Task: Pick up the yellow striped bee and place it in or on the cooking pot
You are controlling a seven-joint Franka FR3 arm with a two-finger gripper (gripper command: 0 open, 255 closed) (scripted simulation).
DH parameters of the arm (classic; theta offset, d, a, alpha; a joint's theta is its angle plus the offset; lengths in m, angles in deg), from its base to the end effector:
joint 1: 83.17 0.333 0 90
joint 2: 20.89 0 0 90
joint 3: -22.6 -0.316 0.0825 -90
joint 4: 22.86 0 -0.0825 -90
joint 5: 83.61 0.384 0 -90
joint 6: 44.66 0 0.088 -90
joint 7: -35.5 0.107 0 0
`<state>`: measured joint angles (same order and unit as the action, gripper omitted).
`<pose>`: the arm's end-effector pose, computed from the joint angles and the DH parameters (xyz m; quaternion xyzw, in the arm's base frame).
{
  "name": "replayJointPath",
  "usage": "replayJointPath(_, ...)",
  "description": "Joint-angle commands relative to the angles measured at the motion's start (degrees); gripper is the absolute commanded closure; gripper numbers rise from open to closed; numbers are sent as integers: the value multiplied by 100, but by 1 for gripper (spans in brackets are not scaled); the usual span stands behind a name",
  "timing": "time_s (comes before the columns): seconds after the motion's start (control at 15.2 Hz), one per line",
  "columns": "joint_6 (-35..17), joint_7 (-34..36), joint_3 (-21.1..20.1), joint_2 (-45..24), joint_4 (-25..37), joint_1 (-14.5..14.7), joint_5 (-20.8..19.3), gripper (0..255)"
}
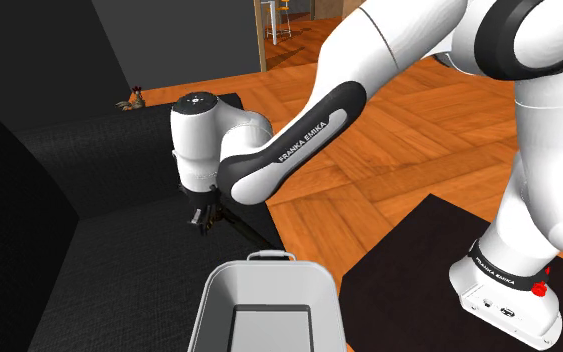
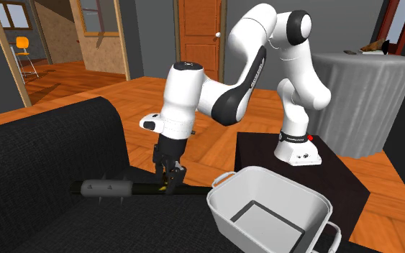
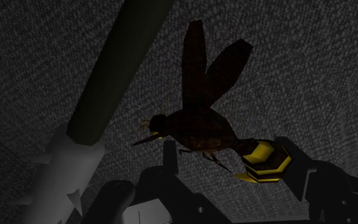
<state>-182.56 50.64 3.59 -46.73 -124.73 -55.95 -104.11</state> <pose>0.4818 0.4686 0.3366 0.9256 0.3580 0.1229 0.0009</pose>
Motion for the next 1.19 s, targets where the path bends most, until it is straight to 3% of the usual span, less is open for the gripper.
replayJointPath(0.0,126,-45,-33,76,53,-15,56,255)
replayJointPath(1.06,1093,-370,-207,567,574,-105,424,255)
replayJointPath(1.12,1042,-270,-242,701,382,-67,432,255)
